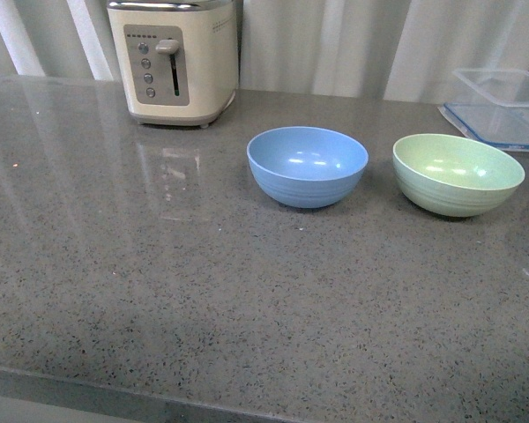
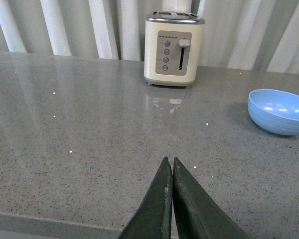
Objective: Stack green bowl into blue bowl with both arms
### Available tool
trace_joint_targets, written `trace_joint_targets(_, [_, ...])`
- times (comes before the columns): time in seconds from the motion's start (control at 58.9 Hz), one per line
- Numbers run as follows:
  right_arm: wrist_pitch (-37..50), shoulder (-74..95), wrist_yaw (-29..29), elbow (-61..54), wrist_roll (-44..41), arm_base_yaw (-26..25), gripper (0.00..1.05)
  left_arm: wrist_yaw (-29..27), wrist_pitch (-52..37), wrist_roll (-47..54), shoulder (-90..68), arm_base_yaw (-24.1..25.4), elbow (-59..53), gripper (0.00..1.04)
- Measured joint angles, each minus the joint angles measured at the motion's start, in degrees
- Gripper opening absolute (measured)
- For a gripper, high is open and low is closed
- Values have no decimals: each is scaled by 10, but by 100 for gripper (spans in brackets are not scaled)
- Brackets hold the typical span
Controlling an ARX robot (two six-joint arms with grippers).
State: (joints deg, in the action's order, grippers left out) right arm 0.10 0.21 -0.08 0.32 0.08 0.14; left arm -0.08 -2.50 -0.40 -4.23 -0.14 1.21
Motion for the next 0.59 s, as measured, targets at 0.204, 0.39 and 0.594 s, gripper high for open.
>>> trace_joint_targets(0.204, [0,0,0,0,0,0,95,0,24,0,39,0,0,4])
trace_joint_targets(0.39, [0,0,0,0,0,0,95,0,25,0,40,0,0,19])
trace_joint_targets(0.594, [-31,12,-16,11,9,-1,95,0,25,0,40,0,0,55])
